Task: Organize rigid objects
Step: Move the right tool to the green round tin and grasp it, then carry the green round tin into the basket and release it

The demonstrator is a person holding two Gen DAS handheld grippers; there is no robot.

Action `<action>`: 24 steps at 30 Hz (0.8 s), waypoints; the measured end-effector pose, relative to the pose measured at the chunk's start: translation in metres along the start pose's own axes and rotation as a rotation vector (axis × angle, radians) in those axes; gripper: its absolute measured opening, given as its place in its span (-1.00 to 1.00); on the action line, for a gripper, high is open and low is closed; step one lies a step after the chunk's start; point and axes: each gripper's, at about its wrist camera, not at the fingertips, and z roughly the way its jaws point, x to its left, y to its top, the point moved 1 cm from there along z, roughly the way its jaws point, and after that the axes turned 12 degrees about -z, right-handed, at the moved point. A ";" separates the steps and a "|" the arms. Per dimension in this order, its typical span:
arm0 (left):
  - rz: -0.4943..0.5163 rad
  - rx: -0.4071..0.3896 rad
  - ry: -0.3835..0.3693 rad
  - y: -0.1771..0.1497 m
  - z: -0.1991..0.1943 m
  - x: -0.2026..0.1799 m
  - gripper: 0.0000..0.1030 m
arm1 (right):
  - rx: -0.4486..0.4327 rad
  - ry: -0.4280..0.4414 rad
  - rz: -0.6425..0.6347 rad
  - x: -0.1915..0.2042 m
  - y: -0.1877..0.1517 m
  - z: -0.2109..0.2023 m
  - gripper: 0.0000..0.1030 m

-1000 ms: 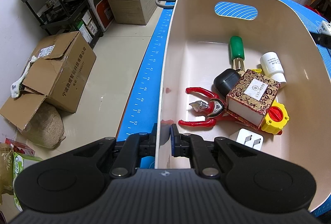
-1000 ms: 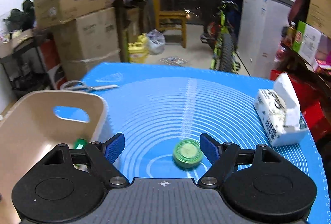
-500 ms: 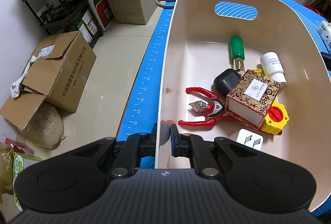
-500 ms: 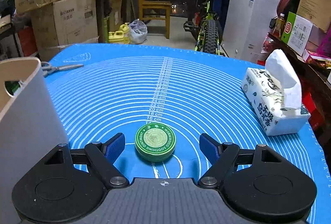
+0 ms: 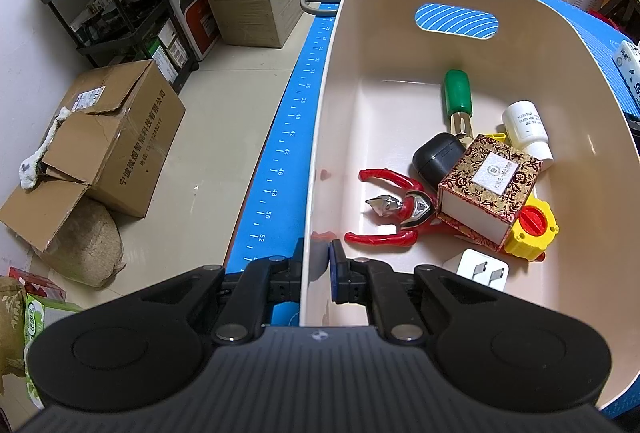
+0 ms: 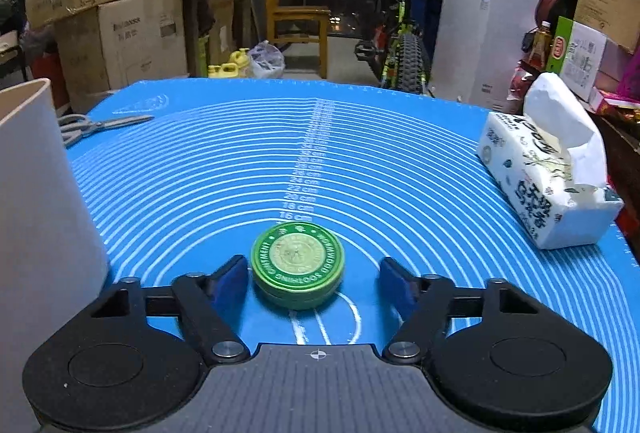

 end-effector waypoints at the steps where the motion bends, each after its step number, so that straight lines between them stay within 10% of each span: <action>1: 0.000 0.000 0.000 0.000 0.000 0.000 -0.76 | -0.003 0.010 -0.009 0.001 0.002 0.000 0.13; 24: -0.005 0.001 0.002 0.002 -0.001 0.000 -0.76 | -0.136 0.002 -0.010 -0.001 0.047 -0.078 0.05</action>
